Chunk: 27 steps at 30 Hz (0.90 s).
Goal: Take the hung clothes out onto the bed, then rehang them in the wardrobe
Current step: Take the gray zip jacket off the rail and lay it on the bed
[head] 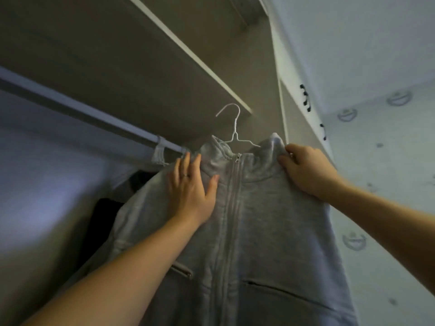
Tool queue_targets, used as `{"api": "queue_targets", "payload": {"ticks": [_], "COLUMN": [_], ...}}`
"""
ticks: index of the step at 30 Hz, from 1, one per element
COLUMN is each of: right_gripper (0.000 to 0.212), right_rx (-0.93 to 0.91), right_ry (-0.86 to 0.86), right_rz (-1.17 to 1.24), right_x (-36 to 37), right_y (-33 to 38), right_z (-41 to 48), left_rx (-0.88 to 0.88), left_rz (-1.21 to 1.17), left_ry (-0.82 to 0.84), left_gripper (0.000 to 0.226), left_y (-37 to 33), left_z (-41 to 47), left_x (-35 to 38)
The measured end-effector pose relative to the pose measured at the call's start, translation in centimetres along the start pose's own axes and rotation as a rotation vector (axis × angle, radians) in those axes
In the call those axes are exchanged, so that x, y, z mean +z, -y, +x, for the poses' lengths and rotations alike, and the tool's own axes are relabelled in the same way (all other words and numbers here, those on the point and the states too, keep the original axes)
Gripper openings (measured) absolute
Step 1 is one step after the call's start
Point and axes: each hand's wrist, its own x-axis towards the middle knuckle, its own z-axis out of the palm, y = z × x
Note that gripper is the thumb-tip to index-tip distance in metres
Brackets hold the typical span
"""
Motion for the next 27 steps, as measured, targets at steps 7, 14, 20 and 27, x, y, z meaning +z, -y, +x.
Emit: {"api": "queue_targets", "payload": {"ticks": [7, 14, 20, 27], "right_gripper": [0.021, 0.021, 0.026, 0.027], "right_rx": [0.031, 0.088, 0.160, 0.313], "right_ry": [-0.044, -0.003, 0.051, 0.155], "right_rz": [-0.221, -0.465, -0.605, -0.721], "right_x": [-7.9, -18.1, -27.7, -36.6], "right_y": [-11.6, -24.7, -35.1, -44.0], "right_z": [-4.0, -9.9, -16.8, -27.2], "left_rx": [0.146, 0.103, 0.067, 0.062], "left_rz": [-0.102, -0.365, -0.683, -0.912], "left_ry": [0.072, 0.189, 0.424, 0.698], "left_gripper": [0.067, 0.050, 0.034, 0.034], "left_y": [-10.9, -25.9, -39.7, -53.7], "left_z": [-2.6, -7.0, -13.3, -23.4], "left_x": [7.2, 15.3, 23.6, 31.4]}}
